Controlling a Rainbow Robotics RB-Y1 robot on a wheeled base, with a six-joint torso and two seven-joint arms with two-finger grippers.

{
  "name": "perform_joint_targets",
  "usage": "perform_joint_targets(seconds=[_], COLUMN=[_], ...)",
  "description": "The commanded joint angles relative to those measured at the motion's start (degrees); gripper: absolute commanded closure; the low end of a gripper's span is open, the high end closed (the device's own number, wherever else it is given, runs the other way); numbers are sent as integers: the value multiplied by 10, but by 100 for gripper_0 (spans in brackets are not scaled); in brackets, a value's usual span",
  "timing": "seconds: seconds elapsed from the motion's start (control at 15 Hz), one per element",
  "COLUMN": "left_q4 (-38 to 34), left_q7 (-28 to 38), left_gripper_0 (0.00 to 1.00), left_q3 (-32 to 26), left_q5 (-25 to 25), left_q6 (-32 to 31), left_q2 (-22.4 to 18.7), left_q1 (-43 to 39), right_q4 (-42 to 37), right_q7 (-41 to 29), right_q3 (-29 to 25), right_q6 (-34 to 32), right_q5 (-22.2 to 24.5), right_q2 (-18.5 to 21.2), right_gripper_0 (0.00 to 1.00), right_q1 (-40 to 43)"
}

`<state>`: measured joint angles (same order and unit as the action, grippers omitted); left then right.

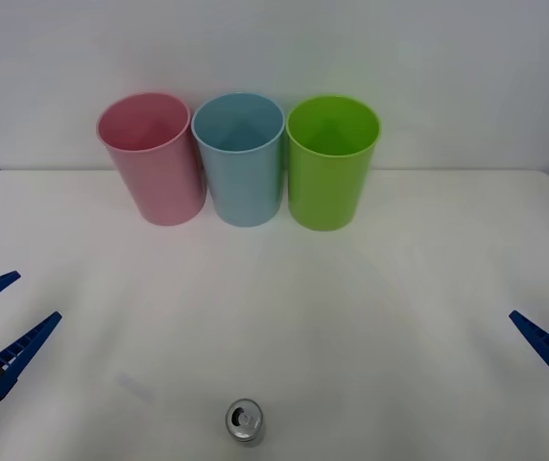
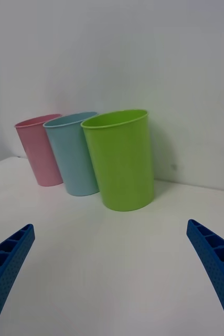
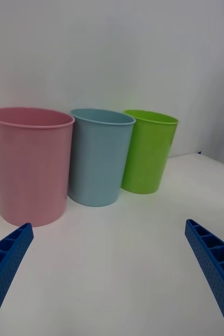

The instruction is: Grasp the object on the table and drop it into the matching bin: aluminum can to the light blue bin, PET bottle to the pink bin.

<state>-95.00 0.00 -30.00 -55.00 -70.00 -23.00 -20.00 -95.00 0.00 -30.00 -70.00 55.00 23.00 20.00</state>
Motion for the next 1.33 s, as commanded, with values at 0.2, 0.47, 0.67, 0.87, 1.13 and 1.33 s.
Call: perform_joint_targets(seconds=[0.2, 0.47, 0.67, 0.87, 1.13, 1.33], left_q4=[0, 0, 0, 0, 0, 0], left_q7=[0, 0, 0, 0, 0, 0], left_gripper_0=[0, 0, 0, 0, 0, 0], left_q3=[0, 0, 0, 0, 0, 0], left_q5=[0, 0, 0, 0, 0, 0], left_q6=[0, 0, 0, 0, 0, 0], left_q2=[0, 0, 0, 0, 0, 0], left_q1=[0, 0, 0, 0, 0, 0], right_q4=[7, 3, 3, 3, 3, 3], right_q7=[0, 1, 8, 16, 25, 33], right_q3=[11, 27, 50, 86, 129, 158], right_q6=[-3, 2, 1, 3, 3, 2], right_q5=[5, 1, 1, 11, 36, 64], right_q2=[-15, -11, -5, 4, 18, 20], right_gripper_0=[0, 0, 0, 0, 0, 0], right_q1=[7, 7, 8, 7, 4, -7])
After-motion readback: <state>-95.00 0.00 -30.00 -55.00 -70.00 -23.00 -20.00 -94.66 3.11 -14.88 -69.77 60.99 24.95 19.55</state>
